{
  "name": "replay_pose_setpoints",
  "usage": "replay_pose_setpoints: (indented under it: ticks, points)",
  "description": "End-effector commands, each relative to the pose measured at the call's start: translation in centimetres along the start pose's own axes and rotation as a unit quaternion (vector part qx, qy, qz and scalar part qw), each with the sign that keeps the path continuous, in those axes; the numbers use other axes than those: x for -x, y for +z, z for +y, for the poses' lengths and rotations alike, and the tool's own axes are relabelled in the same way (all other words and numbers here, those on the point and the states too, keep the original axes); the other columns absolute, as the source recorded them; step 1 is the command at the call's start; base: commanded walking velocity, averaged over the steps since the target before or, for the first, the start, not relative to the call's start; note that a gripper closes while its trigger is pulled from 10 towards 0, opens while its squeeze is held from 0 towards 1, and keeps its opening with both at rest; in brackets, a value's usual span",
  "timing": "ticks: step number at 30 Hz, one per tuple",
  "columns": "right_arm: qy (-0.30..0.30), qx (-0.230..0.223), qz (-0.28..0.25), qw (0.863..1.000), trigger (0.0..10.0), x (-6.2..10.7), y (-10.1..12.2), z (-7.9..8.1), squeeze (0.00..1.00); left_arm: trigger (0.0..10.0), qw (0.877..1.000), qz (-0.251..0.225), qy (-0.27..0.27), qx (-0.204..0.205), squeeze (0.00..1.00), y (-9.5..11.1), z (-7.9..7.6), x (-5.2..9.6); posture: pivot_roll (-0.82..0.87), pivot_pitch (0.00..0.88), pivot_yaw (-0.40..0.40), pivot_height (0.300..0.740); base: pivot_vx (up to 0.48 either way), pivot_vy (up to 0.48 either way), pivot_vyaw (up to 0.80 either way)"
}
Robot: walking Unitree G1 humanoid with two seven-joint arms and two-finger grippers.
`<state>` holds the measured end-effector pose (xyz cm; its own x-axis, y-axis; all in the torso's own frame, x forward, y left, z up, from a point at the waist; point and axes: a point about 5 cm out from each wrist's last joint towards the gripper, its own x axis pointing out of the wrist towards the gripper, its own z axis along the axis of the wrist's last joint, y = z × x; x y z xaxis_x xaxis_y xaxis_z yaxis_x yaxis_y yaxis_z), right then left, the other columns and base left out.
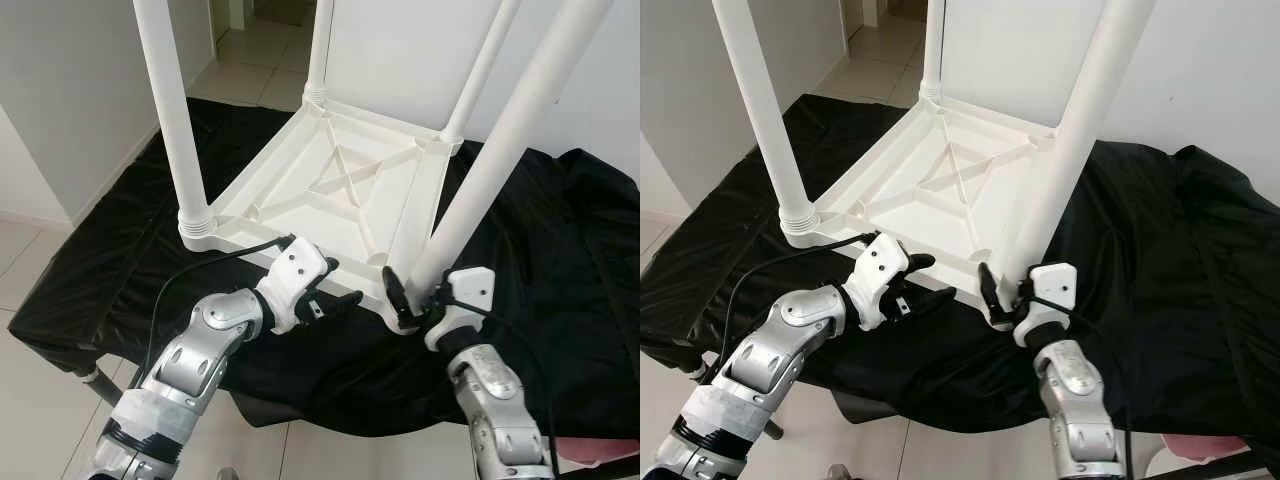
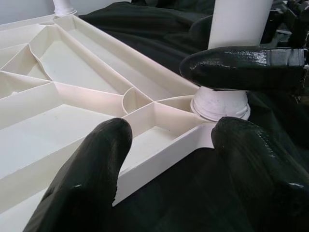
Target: Building children table
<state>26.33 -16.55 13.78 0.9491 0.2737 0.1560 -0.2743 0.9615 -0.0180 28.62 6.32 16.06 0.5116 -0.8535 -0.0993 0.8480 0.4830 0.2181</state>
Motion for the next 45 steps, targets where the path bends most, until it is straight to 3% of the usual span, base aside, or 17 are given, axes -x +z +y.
replay_pose_setpoints:
  ticks: [1,4,9,25,26,27,28,41,42,45]
  points:
    - [0.030,-0.006,0.005,1.000,10.0,0.2,-0.2,-0.5,0.00,10.0,1.000,0.009,-0.026,0.003,0.00,-0.4,-0.4,-0.1,-0.04,0.023,-0.055,0.740,0.000,0.000,0.00]
    - [0.102,-0.006,0.024,0.994,10.0,0.2,-0.3,-1.3,0.00,10.0,0.999,0.010,-0.038,0.001,0.00,-0.4,-0.8,-0.1,-0.04,0.020,-0.051,0.740,0.000,0.000,0.00]
    - [0.160,-0.002,0.047,0.986,10.0,-0.2,-0.7,-1.8,0.00,10.0,0.999,0.013,-0.051,0.001,0.00,-0.6,-1.4,0.0,-0.04,0.018,-0.050,0.740,0.000,0.000,0.00]
    - [0.202,0.000,0.079,0.976,10.0,-2.8,-3.1,-1.9,0.00,10.0,0.998,0.014,-0.055,-0.001,0.00,-0.4,-1.7,-0.1,-0.01,0.011,-0.037,0.740,0.000,0.000,0.00]
    - [0.198,0.004,0.076,0.977,2.1,-3.0,-3.2,-2.0,0.00,10.0,0.998,0.016,-0.054,-0.003,0.00,-0.4,-1.5,0.0,0.01,0.013,-0.026,0.740,0.000,0.000,0.00]
    - [0.198,0.004,0.076,0.977,2.1,-3.0,-3.2,-2.0,0.00,10.0,0.998,0.016,-0.054,-0.003,0.00,-0.4,-1.5,0.0,0.01,0.013,-0.026,0.740,0.000,0.000,0.00]
    - [0.198,0.004,0.073,0.978,0.0,-3.2,-3.2,-2.1,0.00,10.0,0.998,0.017,-0.052,-0.005,0.00,-0.4,-1.4,0.1,0.01,0.013,-0.023,0.740,0.000,0.000,0.00]
    - [0.190,0.002,0.054,0.980,0.0,-3.2,-3.4,-2.2,0.00,10.0,0.999,0.019,-0.033,-0.008,0.00,-0.3,-0.6,0.5,0.02,0.019,-0.035,0.740,0.000,0.000,0.00]
    - [0.180,-0.001,0.052,0.982,10.0,-3.0,-3.4,-2.2,0.00,10.0,0.999,0.019,-0.032,-0.007,0.00,-0.3,-0.6,0.5,0.02,0.024,-0.036,0.740,0.000,0.000,0.00]
    - [0.172,-0.004,0.050,0.984,10.0,-2.9,-3.4,-2.2,0.00,10.0,0.999,0.019,-0.031,-0.006,0.00,-0.3,-0.6,0.5,0.02,0.024,-0.036,0.740,0.000,0.000,0.00]
